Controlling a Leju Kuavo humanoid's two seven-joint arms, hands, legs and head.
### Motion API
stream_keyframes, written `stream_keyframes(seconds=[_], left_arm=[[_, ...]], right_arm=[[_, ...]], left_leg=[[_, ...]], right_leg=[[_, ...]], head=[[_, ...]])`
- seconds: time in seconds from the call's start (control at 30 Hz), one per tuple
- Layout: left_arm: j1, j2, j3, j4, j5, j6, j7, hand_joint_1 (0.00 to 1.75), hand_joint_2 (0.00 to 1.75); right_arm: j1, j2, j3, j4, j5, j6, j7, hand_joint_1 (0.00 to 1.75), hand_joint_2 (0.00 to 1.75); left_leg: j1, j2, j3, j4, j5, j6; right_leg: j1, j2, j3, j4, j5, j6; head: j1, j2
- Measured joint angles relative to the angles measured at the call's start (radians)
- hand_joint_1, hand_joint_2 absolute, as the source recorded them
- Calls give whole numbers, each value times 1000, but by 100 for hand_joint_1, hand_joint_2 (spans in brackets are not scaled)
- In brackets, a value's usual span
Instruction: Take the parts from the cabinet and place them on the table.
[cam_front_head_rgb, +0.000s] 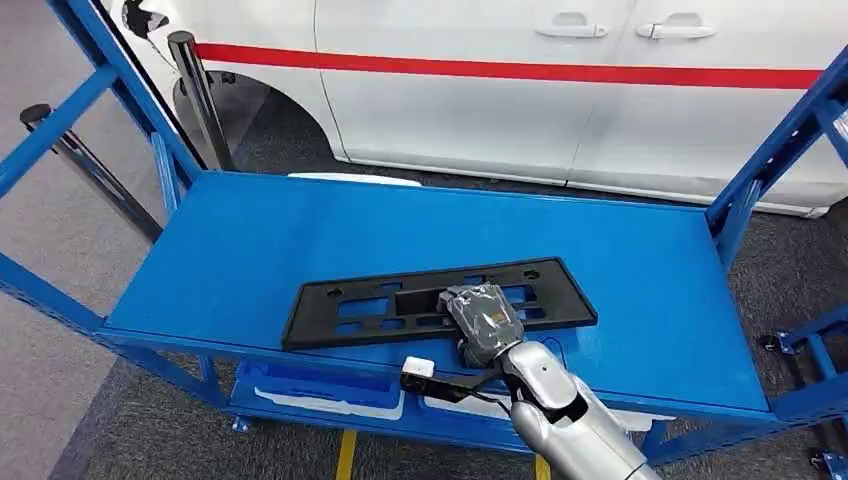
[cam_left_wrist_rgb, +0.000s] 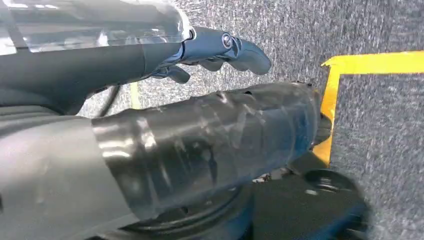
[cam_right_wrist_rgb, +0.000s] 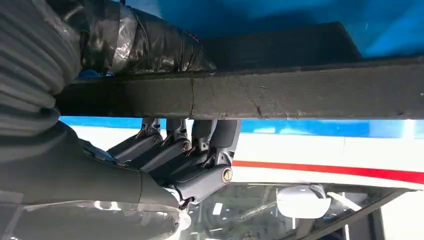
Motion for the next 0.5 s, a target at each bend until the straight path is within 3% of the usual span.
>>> stream_keyframes(seconds=[0.2, 0.27, 0.3, 0.33, 0.37, 0.4, 0.43, 0.5], left_arm=[[1, 0, 0, 0, -1, -2, -1, 0, 0], [3, 0, 0, 0, -1, -3, -5, 0, 0], [3, 0, 0, 0, -1, -6, -13, 0, 0], [3, 0, 0, 0, -1, -10, -21, 0, 175], [2, 0, 2, 0, -1, -18, -44, 0, 175], [3, 0, 2, 0, -3, -24, -69, 0, 175], [2, 0, 3, 0, -3, -24, -72, 0, 175], [3, 0, 3, 0, -3, -20, -74, 0, 175]], right_arm=[[0, 0, 0, 0, 0, 0, 0, 164, 175], [0, 0, 0, 1, 0, 0, 0, 168, 175], [0, 0, 0, 1, 0, 0, 0, 169, 175], [0, 0, 0, 1, -2, 0, -1, 168, 175], [1, -2, 0, 1, -5, -1, 0, 169, 175], [3, -9, 0, -1, -10, -2, -2, 169, 175], [5, -11, 0, -1, -10, -2, -2, 169, 175], [11, -15, 0, -1, -10, 0, -5, 169, 175]], left_leg=[[0, 0, -11, 24, 0, -1], [1, 0, -4, 7, 24, -1], [2, 0, 35, -74, 77, 0], [4, 1, 121, -248, 156, 6], [-7, -2, 130, -279, 144, 24], [0, 3, 136, -299, 161, 55], [-2, 4, 133, -299, 162, 59], [-5, 4, 131, -298, 162, 60]], right_leg=[[0, 0, 0, 0, 0, 0], [0, 0, 1, 0, 0, 0], [0, 1, 3, 1, 0, 0], [-1, 2, 6, 1, -1, 5], [4, 5, 2, -1, 5, 26], [1, 6, -14, 38, -31, 44], [1, 6, -56, 128, -84, 47], [1, 6, -128, 283, -144, 51]], head=[[0, 0], [0, 0], [0, 0], [0, 0], [0, 0], [2, 0], [2, 0], [2, 0]])
